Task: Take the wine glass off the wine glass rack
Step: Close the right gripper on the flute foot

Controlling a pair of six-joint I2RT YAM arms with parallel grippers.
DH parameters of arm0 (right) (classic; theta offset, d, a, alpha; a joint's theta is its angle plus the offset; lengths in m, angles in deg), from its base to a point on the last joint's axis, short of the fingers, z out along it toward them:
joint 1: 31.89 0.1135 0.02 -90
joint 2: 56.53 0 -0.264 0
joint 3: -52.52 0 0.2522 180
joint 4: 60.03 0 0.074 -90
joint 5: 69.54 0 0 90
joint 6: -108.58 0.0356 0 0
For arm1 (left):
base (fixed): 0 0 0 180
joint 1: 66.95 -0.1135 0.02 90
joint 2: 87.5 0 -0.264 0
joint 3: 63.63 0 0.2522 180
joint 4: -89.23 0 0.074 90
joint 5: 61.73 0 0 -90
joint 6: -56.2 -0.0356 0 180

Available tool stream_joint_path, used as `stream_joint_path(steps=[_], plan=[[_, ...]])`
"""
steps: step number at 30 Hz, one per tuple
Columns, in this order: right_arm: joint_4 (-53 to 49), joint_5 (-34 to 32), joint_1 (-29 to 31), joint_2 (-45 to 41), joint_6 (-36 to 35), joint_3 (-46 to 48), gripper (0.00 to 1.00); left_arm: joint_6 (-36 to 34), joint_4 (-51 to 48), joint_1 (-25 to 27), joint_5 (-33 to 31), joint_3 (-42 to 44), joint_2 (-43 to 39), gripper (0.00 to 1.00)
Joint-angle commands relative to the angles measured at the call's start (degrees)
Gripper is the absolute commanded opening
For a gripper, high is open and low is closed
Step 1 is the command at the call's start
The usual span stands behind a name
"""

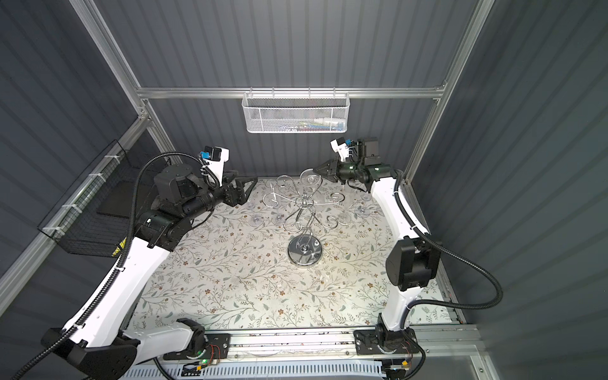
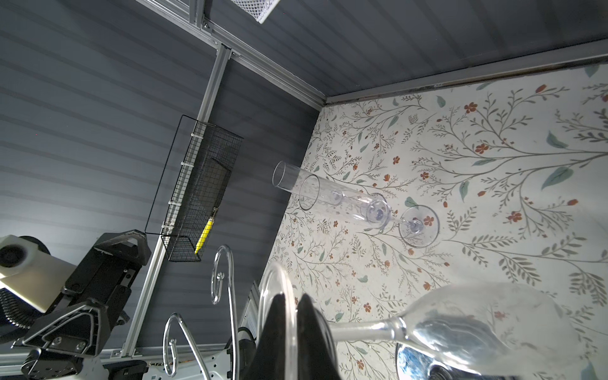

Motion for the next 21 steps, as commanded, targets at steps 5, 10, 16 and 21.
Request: stream_joint_path(steps=[5, 10, 16, 21], plan=[[5.8, 1.7, -1.1, -3.0, 4.7, 0.5, 0.00, -0.5, -0.7, 0.0, -0.4, 0.2, -1.0, 0.81], [8.5, 2.3, -2.0, -3.1, 8.2, 0.9, 0.00, -0.4, -0.8, 0.0, -0.2, 0.2, -0.9, 0.81], [13.8, 3.9, -2.8, -4.0, 12.7, 3.3, 0.00, -0.4, -0.9, 0.0, -0.4, 0.2, -1.2, 0.81], [14.7, 4.1, -3.4, -5.3, 13.5, 5.5, 0.00, -0.4, -1.0, 0.0, -0.5, 0.3, -1.3, 0.81]])
